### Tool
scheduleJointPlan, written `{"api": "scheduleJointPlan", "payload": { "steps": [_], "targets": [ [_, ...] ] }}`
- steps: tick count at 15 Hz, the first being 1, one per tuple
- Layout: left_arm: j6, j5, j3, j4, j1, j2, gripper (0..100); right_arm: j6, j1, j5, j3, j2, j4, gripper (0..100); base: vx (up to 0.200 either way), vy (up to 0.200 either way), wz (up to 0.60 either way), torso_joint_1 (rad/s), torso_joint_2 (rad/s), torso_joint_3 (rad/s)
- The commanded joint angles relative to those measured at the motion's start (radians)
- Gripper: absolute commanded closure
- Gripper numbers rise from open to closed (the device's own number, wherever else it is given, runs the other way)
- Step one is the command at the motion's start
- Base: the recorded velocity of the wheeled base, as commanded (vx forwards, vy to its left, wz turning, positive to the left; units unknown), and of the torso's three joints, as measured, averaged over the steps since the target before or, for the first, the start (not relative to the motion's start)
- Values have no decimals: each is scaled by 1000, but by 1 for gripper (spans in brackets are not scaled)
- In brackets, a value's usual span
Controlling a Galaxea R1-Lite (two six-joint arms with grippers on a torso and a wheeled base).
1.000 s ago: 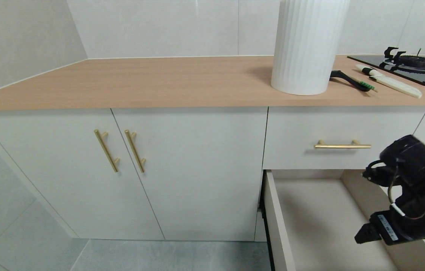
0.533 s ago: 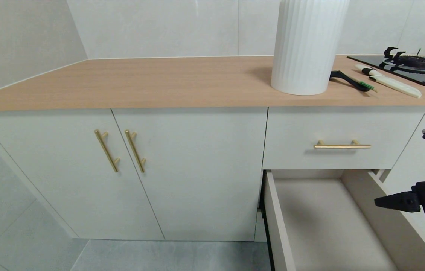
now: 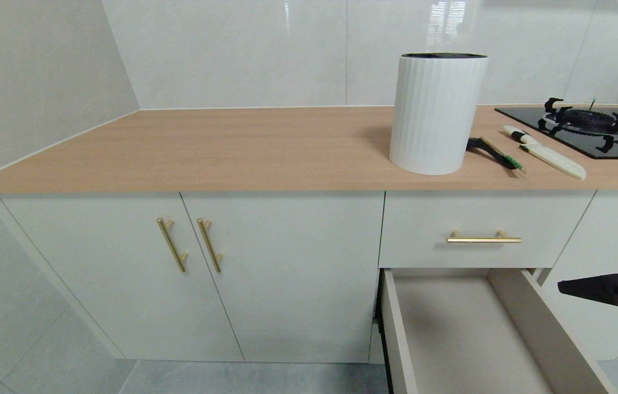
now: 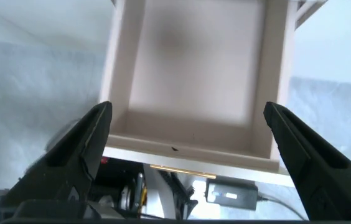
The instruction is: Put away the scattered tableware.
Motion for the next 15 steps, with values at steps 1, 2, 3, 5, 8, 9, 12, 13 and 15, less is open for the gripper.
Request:
{"api": "scheduleJointPlan", "payload": {
  "steps": [1, 2, 3, 5, 8, 9, 12, 13, 15],
  "targets": [
    [0, 1, 0, 0, 1, 1, 0, 0, 0, -1, 1, 6, -3, 0, 0, 0, 0, 246, -500, -290],
    [0, 1, 0, 0, -1, 0, 0, 0, 0, -1, 1, 8, -6, 0, 0, 0, 0, 261, -471, -281],
    [0, 1, 1, 0, -1, 1, 0, 0, -1, -1, 1, 8, -6, 0, 0, 0, 0, 261, -461, -286],
    [0, 1, 1, 0, 1, 0, 0, -1, -1, -1, 1, 11, -6, 0, 0, 0, 0, 217, -466, -283],
    [0, 1, 1, 0, -1, 1, 0, -1, -1, -1, 4, 20, -43, 0, 0, 0, 0, 211, -483, -277],
    [0, 1, 1, 0, -1, 1, 0, -1, -1, -1, 3, 26, -54, 0, 0, 0, 0, 193, -456, -237],
    [0, 1, 1, 0, 1, 0, 0, -38, -38, -19, -33, 93, -164, 0, 0, 0, 0, 71, -157, -90],
    [0, 1, 0, 0, 1, 1, 0, -49, -98, -16, -140, 170, -180, 0, 0, 0, 0, 0, 0, 0],
    [0, 1, 0, 0, 1, 1, 0, -41, -121, -28, -307, 293, -140, 0, 0, 0, 0, 0, 0, 0]
  ]
}}
